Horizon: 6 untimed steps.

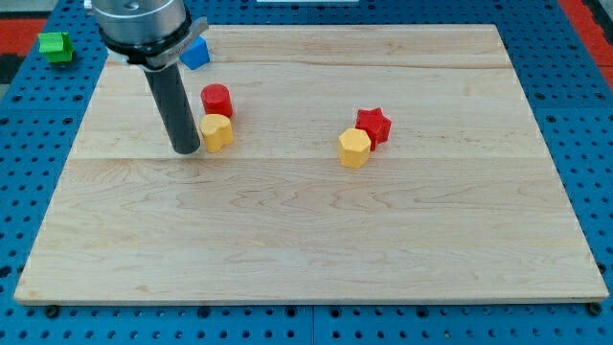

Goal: Move your arm to the bottom right

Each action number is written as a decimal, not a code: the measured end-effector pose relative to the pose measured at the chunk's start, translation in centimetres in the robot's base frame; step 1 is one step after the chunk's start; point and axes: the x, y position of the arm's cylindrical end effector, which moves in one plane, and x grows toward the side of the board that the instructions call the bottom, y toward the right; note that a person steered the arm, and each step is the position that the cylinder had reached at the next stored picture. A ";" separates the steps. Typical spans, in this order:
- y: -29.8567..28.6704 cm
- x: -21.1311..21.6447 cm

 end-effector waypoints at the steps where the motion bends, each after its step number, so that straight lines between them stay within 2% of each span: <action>1: 0.6 0.6; 2: 2.1 0.6; 3: 5.0 5.0; 4: 11.4 11.4; 5: 24.8 12.6; 6: 35.9 11.2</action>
